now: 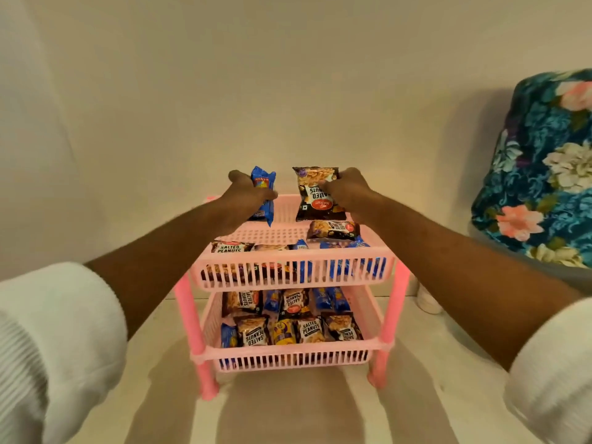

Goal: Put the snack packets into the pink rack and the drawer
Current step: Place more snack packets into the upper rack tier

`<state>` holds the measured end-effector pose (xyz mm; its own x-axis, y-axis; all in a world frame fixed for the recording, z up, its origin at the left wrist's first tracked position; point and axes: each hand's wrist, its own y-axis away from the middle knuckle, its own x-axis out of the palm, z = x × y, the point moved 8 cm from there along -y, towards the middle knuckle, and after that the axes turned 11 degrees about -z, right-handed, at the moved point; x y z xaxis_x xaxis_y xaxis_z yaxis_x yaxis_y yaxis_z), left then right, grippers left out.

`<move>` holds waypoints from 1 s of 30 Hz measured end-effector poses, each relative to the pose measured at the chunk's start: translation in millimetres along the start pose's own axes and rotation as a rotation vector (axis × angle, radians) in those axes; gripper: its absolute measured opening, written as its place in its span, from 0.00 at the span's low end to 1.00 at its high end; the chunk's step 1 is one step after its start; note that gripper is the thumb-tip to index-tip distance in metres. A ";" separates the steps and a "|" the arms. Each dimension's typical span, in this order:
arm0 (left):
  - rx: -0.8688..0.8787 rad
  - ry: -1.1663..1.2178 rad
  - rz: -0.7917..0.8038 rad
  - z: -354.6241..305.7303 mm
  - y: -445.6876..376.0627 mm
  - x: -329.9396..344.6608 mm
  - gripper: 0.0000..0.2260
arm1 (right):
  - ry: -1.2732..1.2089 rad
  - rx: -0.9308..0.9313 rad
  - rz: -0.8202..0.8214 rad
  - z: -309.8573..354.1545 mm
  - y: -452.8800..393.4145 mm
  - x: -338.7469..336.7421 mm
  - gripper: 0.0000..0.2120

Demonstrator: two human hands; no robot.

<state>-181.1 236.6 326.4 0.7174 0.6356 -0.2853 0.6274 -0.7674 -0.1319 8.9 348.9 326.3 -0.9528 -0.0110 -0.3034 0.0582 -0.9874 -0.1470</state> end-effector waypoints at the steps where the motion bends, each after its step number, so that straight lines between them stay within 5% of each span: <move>1: 0.000 -0.031 0.011 2.8 -9.1 0.8 0.22 | 0.054 0.001 0.015 -2.2 -7.9 8.3 0.13; 10: 0.011 -0.473 0.243 35.6 -87.6 46.2 0.12 | 0.364 0.063 0.151 -31.2 -61.5 74.9 0.15; 18: -0.173 -0.665 0.406 76.2 -107.5 69.6 0.11 | 0.562 0.046 0.233 -59.7 -81.4 104.7 0.09; 22: -0.161 -0.721 0.412 86.3 -110.2 71.8 0.11 | 0.897 -0.351 0.262 -48.7 -82.4 110.1 0.20; 25: -0.128 -0.767 0.435 84.1 -112.4 69.5 0.15 | 1.003 -0.648 0.224 -24.2 -72.0 109.7 0.18; 30: 0.011 -0.896 0.489 80.4 -118.9 63.9 0.23 | 1.007 -0.763 0.550 -27.1 -41.6 130.3 0.23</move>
<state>-234.1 361.6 247.5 0.4013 -0.0409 -0.9150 0.3209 -0.9294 0.1823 -109.6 392.8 267.4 -0.1482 0.0727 -0.9863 0.8131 -0.5587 -0.1634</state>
